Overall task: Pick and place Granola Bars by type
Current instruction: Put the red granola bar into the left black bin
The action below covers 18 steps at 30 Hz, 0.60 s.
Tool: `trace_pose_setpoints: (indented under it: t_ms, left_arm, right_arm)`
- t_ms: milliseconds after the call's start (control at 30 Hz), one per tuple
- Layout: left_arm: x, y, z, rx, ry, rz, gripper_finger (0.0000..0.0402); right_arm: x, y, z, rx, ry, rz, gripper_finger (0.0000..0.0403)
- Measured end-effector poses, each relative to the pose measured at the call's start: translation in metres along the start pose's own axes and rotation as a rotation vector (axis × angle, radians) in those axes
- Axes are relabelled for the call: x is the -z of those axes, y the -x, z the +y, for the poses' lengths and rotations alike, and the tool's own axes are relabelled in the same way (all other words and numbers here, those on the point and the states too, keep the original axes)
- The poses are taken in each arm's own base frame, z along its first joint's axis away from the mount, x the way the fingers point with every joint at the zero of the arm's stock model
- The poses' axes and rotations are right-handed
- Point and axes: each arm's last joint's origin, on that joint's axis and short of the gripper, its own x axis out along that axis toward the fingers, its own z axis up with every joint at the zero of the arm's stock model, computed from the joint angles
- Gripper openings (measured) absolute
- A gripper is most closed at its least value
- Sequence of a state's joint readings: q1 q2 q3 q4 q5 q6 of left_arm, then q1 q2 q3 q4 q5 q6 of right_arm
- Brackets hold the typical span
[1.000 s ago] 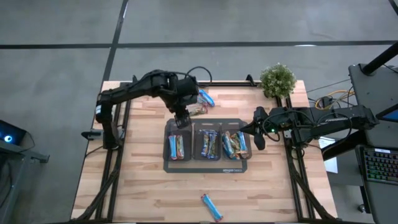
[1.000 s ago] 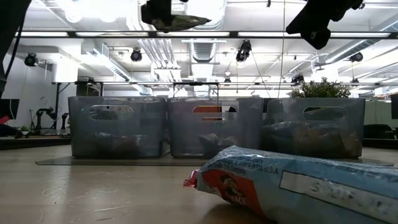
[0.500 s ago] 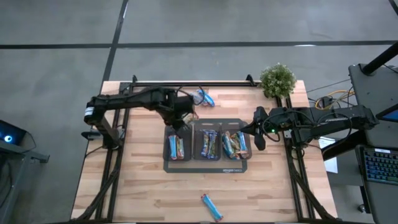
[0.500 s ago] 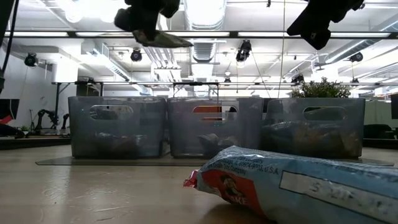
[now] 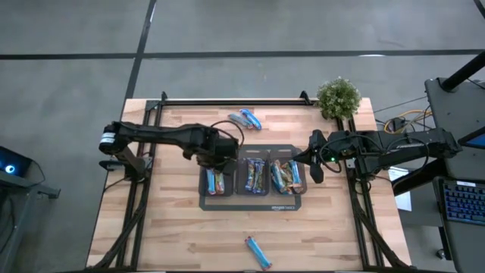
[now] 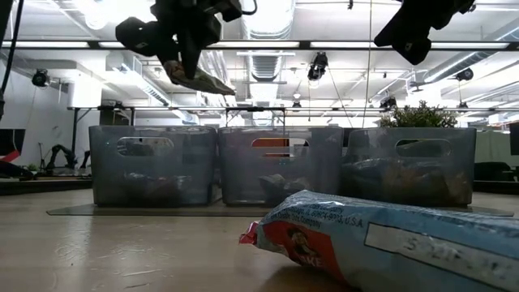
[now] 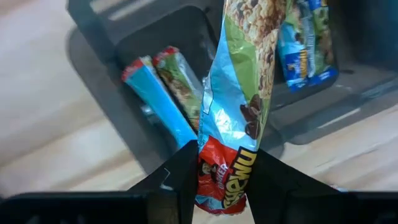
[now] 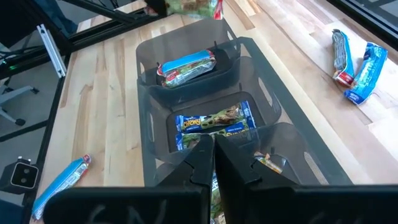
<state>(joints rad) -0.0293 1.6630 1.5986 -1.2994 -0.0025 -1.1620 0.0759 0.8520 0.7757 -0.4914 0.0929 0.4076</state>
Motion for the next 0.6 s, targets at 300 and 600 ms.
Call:
trace_pose_setpoints:
  t_ms: [300,600]
  left_arm:
    - [0.017,-0.021,-0.007,0.017,0.121,0.003,0.0099]
    - [0.029,-0.047,-0.003,-0.01,0.264,0.008,0.0099]
  right_arm:
    - [0.0,0.0,0.0,0.0,0.007,0.0,0.0008]
    - [0.0,0.0,0.0,0.0,0.015,0.0,0.0008]
